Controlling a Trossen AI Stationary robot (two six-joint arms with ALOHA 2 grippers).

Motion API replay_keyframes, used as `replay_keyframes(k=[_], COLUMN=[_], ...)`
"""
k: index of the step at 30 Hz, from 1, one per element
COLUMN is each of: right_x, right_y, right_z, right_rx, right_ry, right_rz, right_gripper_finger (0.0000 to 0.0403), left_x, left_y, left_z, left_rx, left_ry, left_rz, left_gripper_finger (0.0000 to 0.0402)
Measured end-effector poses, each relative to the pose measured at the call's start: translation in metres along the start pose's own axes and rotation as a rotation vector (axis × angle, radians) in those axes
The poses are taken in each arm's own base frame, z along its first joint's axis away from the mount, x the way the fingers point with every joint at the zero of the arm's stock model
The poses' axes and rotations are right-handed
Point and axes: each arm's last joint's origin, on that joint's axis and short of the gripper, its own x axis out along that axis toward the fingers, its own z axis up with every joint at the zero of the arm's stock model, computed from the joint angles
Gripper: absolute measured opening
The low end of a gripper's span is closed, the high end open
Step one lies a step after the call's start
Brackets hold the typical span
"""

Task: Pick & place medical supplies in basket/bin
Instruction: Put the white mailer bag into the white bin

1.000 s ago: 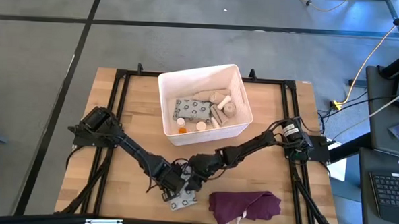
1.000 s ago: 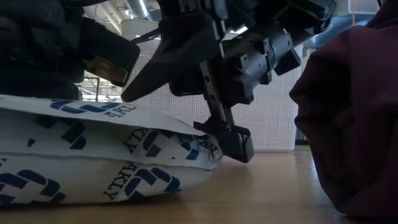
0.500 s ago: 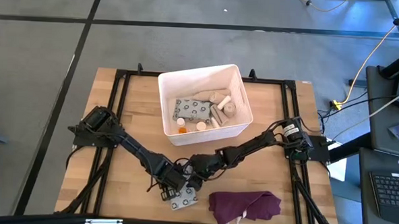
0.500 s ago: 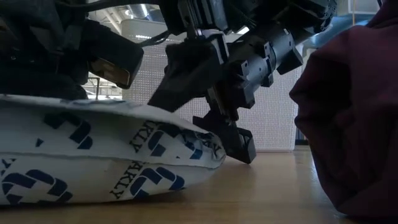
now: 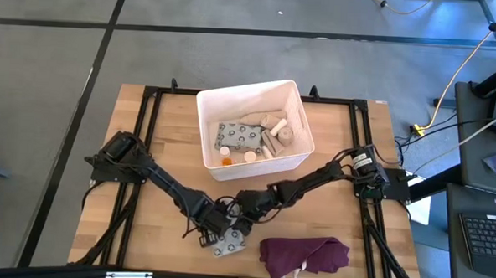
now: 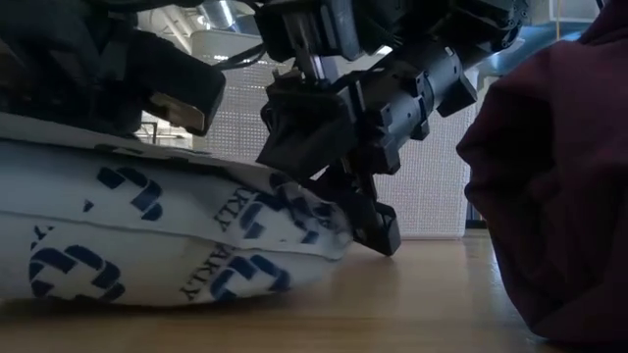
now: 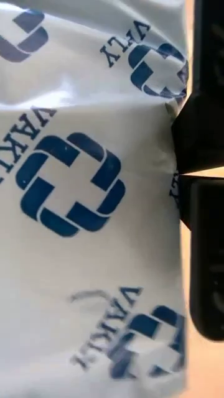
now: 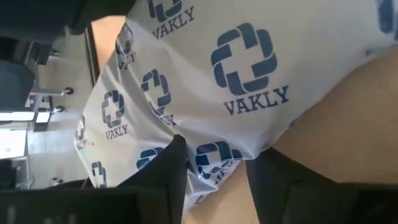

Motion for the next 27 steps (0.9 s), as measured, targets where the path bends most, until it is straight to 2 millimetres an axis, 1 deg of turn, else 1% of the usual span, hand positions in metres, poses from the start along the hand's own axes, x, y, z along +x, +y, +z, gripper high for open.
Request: replay_keyframes(k=[4,9,15,17,19,22,25,27], right_x=[0.0,-0.002,-0.008,-0.011,-0.015,-0.024,-0.034,-0.043], right_y=[-0.001,0.001,0.008,0.016,0.025,0.041,0.059,0.073], right_z=[0.0,0.001,0.003,0.005,0.006,0.008,0.013,0.018], right_rx=[0.003,-0.047,-0.102,-0.124,-0.175,-0.3,-0.429,-0.502], right_ry=[-0.002,-0.004,-0.009,-0.018,-0.023,-0.043,-0.075,-0.08], right_rz=[-0.007,-0.003,0.007,0.034,0.058,0.096,0.133,0.14], right_gripper_finger=[0.0129,0.0129,0.0129,0.0129,0.0129,0.0129,0.0129,0.0129], left_x=[-0.006,-0.018,-0.039,-0.048,-0.057,-0.079,-0.107,-0.129], left_y=[0.004,0.004,0.003,0.003,0.005,0.007,0.009,0.013], left_z=[-0.002,-0.008,-0.017,-0.022,-0.026,-0.035,-0.042,-0.046], left_rx=[0.008,0.031,0.055,0.047,0.046,0.06,0.078,0.074], left_ry=[-0.011,0.001,0.006,0.009,0.013,0.006,-0.024,-0.072], left_rz=[0.031,0.034,0.005,0.0,-0.007,-0.045,-0.156,-0.24], left_gripper_finger=[0.0004,0.0002,0.0005,0.0005,0.0002,0.0002,0.0003,0.0002])
